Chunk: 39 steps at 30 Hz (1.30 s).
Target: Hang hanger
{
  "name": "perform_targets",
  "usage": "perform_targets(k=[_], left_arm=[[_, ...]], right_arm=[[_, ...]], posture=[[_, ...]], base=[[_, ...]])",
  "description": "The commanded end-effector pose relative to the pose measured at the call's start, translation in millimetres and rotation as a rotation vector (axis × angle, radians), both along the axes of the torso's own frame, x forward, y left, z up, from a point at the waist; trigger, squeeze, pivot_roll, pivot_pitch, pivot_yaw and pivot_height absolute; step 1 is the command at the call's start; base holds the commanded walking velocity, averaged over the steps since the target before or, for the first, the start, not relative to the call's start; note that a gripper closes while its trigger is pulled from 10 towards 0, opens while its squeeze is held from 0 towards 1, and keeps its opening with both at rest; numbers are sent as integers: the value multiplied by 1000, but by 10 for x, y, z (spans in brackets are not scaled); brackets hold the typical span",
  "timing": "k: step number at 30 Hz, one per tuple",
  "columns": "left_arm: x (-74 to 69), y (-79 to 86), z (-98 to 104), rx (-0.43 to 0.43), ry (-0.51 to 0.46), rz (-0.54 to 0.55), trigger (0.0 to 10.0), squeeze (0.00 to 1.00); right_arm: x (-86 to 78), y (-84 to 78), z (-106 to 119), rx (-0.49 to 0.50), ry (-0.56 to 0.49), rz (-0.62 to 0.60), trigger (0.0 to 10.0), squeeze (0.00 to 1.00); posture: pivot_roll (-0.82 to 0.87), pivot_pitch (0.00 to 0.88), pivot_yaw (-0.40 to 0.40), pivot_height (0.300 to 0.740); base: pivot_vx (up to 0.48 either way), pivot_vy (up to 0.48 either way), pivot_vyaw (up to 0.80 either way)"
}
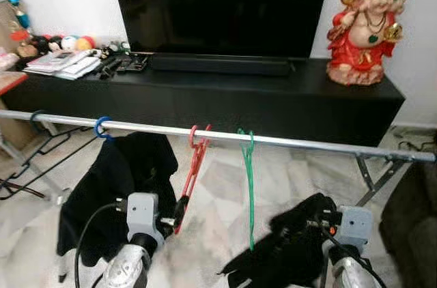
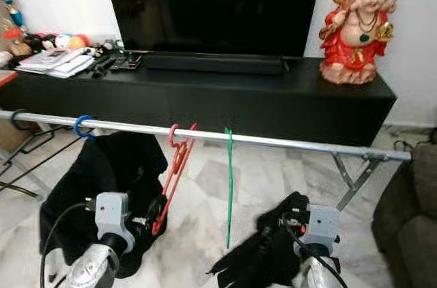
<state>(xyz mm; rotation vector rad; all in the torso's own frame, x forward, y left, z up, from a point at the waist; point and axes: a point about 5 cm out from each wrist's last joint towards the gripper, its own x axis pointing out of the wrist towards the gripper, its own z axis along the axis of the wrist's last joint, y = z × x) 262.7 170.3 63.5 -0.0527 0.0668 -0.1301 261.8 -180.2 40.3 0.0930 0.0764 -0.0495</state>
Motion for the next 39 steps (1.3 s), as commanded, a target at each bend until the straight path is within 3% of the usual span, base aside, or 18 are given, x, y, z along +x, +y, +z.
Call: perform_targets(k=[1, 17, 32, 39], left_arm=[[-13, 32, -8, -9, 11, 14, 10000, 0], [17, -46, 64, -16, -7, -49, 10000, 0], [-5, -84, 56, -22, 3, -89, 10000, 0], [-24, -153, 70, -35, 11, -160, 10000, 0]], right_arm=[[18, 28, 37, -2, -19, 14, 10000, 0], [5, 34, -1, -3, -11, 22, 10000, 0], [-3, 54, -26, 2, -2, 22, 10000, 0], [-5, 58, -32, 2, 0, 22, 10000, 0]], posture=[[62, 16, 15, 740], [61, 4, 17, 740], [61, 0, 22, 740], [64, 0, 21, 740]], base=[[0, 0, 0], [0, 0, 0], [275, 0, 0], [84, 0, 0]])
